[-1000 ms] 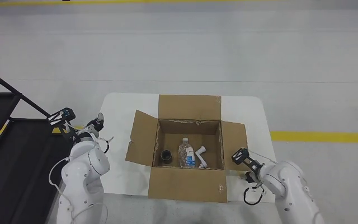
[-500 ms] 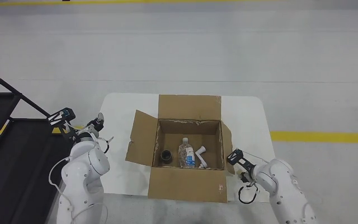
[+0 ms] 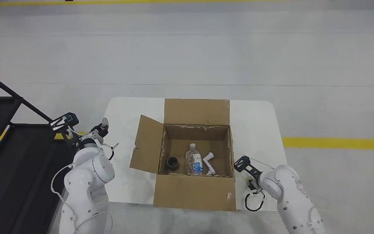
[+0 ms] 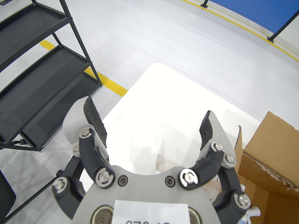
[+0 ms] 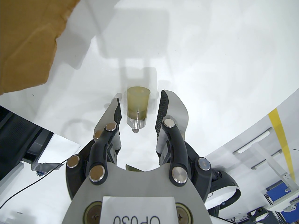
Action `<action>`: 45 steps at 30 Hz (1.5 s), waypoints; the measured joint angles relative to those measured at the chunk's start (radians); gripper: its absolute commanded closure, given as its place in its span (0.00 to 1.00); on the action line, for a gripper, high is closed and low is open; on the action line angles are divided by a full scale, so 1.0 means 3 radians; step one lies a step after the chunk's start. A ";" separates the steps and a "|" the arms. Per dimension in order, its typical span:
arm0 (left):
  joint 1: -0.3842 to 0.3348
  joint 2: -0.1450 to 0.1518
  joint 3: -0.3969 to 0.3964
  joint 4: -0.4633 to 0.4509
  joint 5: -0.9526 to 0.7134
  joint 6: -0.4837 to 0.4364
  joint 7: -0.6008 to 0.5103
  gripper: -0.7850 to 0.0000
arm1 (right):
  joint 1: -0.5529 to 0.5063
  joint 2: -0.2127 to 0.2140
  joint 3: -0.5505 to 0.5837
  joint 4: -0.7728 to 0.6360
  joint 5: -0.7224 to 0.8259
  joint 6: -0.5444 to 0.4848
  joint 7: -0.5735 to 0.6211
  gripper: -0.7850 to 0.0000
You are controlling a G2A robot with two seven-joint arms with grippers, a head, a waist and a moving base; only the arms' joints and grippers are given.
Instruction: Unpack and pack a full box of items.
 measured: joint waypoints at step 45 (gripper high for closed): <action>0.0000 0.0000 0.0000 0.0000 0.0000 0.0000 0.0000 0.00 | -0.0292 0.0178 0.1175 -0.1361 0.0932 0.0872 0.0573 1.00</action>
